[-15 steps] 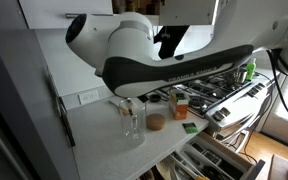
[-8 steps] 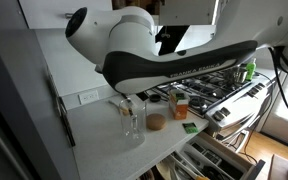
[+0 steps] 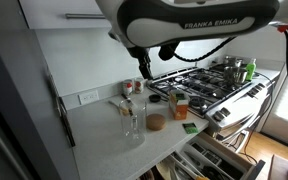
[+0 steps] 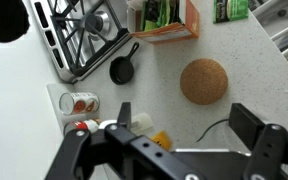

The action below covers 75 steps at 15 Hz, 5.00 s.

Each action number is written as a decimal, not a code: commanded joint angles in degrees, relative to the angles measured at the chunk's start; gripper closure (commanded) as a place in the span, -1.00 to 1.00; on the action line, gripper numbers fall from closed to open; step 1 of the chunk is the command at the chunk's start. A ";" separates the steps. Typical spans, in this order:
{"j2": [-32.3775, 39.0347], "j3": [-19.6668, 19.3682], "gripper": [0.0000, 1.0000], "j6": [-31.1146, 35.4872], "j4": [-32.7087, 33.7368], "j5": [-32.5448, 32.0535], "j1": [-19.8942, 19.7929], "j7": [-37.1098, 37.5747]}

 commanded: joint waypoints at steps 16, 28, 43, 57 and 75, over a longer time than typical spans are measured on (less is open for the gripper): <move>-6.29 -0.02 -1.00 8.47 3.88 9.76 -5.51 17.93; -6.31 -0.55 -1.00 12.50 8.03 10.59 -7.86 24.70; 1.52 -0.49 -1.00 34.50 24.04 22.07 -14.48 44.55; 7.87 0.63 -1.00 45.66 27.16 23.12 -17.84 46.13; 11.36 2.10 -1.00 50.48 28.31 23.92 -19.14 40.69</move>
